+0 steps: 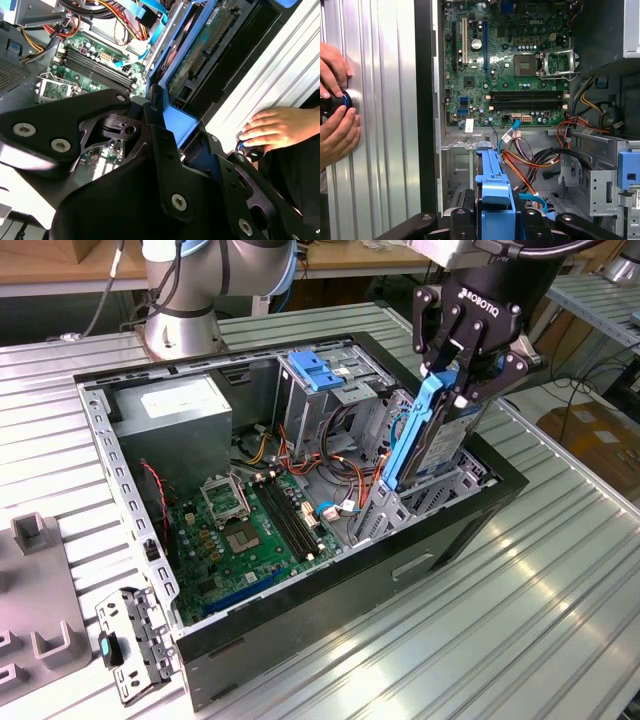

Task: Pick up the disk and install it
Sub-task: 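Insert the disk into the insertion slot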

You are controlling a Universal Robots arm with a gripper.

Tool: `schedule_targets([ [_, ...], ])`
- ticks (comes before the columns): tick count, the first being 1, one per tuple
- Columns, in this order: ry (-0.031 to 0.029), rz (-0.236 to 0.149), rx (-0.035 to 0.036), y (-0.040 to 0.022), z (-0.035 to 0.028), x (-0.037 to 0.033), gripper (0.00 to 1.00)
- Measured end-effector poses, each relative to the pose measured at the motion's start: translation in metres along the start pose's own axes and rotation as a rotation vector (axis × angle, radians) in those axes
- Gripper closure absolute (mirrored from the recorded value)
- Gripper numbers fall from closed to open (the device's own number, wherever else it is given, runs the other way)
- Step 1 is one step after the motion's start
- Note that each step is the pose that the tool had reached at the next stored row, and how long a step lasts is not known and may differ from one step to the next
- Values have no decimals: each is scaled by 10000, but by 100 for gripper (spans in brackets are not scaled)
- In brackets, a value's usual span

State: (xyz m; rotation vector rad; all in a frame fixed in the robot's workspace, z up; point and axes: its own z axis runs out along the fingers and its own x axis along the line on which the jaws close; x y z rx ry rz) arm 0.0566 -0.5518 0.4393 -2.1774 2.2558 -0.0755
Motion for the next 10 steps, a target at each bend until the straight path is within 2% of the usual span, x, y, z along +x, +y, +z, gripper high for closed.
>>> schedule_targets([
  [8,1,0,-1,0,5,6,63],
  [10,-6,0,1,1,36,6,63],
])
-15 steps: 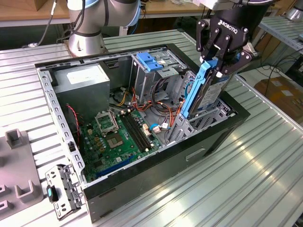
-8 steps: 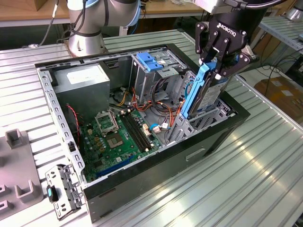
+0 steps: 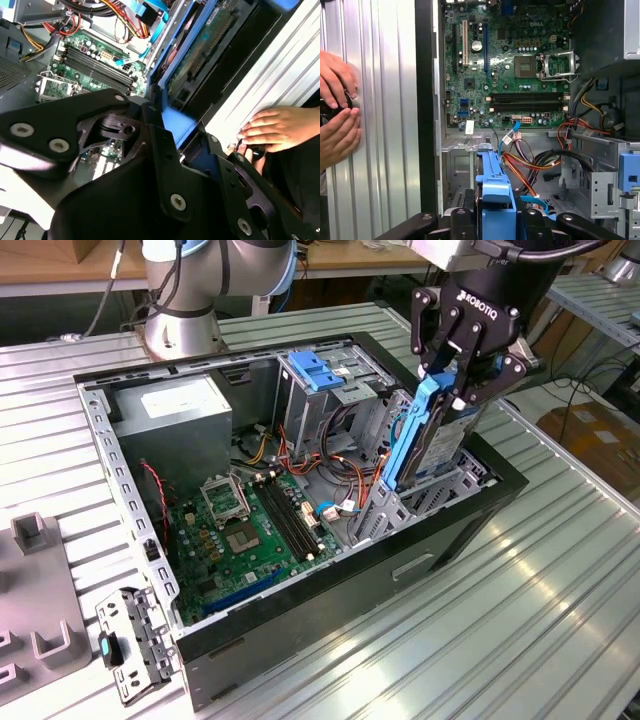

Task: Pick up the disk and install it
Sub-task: 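Insert the disk into the insertion slot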

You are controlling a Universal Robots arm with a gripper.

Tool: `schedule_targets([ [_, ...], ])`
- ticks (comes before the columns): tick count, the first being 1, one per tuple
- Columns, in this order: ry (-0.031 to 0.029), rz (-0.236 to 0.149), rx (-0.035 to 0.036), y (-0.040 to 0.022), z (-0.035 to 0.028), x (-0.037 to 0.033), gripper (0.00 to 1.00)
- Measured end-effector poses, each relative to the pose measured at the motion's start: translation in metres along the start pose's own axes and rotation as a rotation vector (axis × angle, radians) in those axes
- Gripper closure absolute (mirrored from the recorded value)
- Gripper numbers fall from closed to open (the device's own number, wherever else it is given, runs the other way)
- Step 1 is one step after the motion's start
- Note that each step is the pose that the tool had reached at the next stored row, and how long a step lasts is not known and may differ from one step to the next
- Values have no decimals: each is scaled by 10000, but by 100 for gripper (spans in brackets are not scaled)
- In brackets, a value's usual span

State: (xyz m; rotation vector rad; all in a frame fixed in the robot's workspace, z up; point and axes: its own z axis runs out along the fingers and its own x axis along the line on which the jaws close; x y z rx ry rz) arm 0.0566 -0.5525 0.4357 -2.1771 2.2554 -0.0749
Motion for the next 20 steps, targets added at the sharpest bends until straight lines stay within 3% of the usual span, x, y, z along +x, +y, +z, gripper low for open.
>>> schedule_targets([
  [2,9,0,-2,2,45,-2,55],
  [10,10,0,-1,6,255,-8,55],
  [11,9,0,-1,7,286,-9,57],
  [16,9,0,-1,11,428,-13,89],
  [18,10,-1,-1,10,475,-15,89],
  [20,12,0,-1,11,477,-15,89],
])
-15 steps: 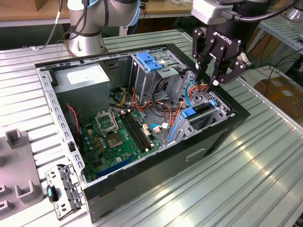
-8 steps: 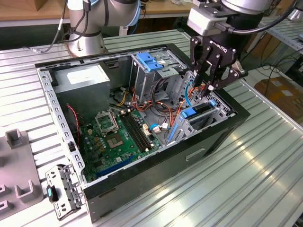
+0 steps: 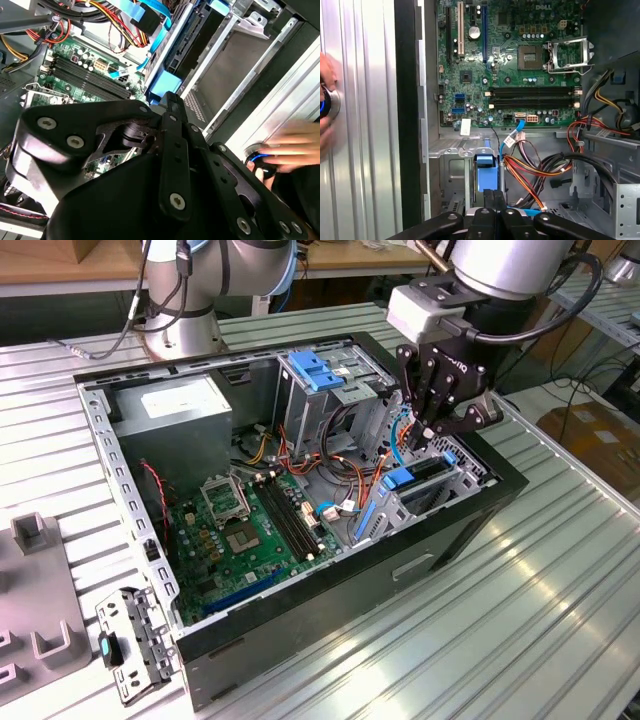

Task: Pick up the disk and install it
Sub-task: 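Insert the disk into the insertion slot, then insert the first disk wire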

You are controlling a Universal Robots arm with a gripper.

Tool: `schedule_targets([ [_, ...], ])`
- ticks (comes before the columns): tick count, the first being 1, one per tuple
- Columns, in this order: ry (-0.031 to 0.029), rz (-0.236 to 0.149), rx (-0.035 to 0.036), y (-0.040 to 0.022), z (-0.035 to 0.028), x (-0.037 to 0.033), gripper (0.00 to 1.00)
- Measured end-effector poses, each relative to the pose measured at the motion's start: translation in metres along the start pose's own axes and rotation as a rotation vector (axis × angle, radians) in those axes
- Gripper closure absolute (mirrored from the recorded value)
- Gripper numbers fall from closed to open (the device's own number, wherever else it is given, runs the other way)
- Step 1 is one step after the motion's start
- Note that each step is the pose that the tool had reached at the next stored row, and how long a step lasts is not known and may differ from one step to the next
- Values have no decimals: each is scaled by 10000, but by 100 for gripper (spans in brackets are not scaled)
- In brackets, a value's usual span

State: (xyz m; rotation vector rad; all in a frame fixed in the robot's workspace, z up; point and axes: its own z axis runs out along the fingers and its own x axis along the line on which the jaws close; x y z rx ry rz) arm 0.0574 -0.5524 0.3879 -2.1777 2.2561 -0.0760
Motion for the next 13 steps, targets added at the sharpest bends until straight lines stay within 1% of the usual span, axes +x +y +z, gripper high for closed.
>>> schedule_targets([
  [13,-2,0,0,0,13,0,89],
])
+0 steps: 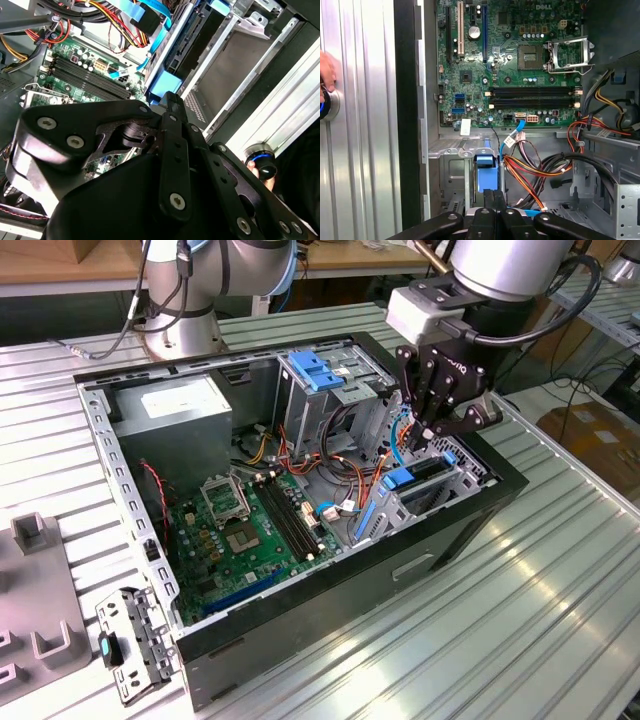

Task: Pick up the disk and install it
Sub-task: 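Insert the first disk wire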

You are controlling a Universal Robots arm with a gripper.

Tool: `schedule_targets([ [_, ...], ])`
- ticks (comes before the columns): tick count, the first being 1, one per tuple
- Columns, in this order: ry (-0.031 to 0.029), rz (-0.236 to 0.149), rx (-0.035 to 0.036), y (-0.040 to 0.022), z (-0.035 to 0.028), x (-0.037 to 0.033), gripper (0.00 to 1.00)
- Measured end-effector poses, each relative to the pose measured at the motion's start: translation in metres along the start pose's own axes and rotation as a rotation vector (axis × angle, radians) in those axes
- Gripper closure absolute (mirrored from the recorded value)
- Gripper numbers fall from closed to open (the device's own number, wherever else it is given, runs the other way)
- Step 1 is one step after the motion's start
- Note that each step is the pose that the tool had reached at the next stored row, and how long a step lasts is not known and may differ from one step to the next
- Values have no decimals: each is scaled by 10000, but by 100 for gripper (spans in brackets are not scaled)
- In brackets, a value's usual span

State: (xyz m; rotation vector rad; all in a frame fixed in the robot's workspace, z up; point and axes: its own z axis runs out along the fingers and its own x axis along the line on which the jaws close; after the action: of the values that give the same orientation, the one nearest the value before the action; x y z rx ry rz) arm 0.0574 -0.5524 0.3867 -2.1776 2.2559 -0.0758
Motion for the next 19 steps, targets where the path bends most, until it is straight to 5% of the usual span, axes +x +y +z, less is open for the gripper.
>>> schedule_targets([
  [4,-3,-43,1,-21,1,0,89],
  [11,-6,-308,-135,-402,22,-13,89],
  [14,-32,-1149,-113,-421,22,-14,89],
  [19,-42,-1408,-159,-478,-32,-31,89],
])
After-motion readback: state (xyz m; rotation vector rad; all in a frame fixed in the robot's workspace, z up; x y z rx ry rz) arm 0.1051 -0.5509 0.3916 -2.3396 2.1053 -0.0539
